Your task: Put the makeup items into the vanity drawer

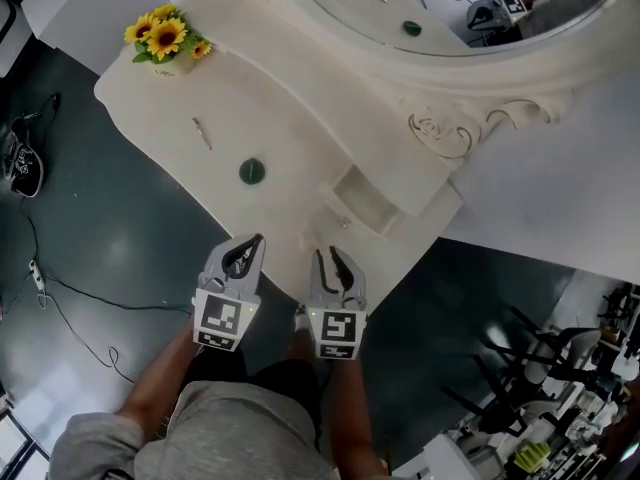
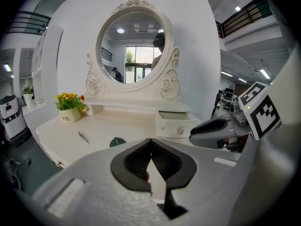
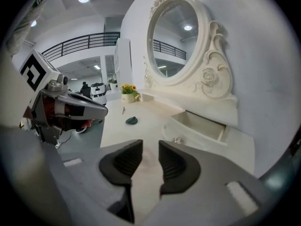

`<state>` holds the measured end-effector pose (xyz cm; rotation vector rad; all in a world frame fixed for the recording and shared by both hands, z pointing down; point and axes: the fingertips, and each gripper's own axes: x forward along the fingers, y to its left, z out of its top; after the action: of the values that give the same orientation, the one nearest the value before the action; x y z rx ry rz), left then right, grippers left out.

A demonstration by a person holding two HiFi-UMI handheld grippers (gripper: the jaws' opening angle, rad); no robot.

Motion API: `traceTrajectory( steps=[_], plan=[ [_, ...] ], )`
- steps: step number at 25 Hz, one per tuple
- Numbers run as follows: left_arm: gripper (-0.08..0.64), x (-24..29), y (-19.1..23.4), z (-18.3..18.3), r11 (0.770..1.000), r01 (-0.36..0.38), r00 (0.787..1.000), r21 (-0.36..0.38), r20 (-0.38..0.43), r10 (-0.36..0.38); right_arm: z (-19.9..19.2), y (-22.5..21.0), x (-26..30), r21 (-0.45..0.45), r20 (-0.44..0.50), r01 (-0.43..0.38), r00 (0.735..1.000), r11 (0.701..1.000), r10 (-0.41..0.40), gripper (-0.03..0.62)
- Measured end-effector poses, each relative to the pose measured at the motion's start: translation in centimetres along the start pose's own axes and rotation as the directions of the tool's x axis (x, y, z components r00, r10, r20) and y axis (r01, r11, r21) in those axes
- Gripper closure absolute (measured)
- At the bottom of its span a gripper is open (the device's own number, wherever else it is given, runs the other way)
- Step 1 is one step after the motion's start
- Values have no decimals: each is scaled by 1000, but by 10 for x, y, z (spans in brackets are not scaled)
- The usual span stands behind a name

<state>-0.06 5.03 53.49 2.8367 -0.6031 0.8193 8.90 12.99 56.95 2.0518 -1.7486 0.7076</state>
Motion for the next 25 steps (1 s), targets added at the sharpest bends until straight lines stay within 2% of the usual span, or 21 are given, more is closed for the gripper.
traceTrajectory(
  steps=[2, 3, 12, 16, 20, 25],
  plan=[
    [549, 0, 0, -5, 1000, -1, 1000, -3, -11, 1, -6, 7, 7, 6, -27, -39, 999, 999, 39, 405],
    [549, 0, -1, -7, 1000, -2, 1000, -5, -14, 2, -9, 9, 10, 6, -39, -49, 998, 999, 49, 387],
    [549, 1, 1, -19, 1000, 2, 999, -21, -35, -3, -32, 20, 31, -24, -137, -104, 986, 994, 100, 389],
    [549, 1, 4, -18, 1000, -6, 999, -21, -36, 5, -38, 24, 33, -36, -164, -130, 979, 991, 123, 433],
    [549, 2, 9, -14, 1000, -16, 999, -23, -28, 15, -36, 24, 33, -46, -155, -122, 981, 991, 114, 460],
    [549, 6, 12, -2, 1000, -21, 1000, -8, -7, 21, -11, 10, 21, -45, -87, -80, 993, 996, 76, 471]
  ],
)
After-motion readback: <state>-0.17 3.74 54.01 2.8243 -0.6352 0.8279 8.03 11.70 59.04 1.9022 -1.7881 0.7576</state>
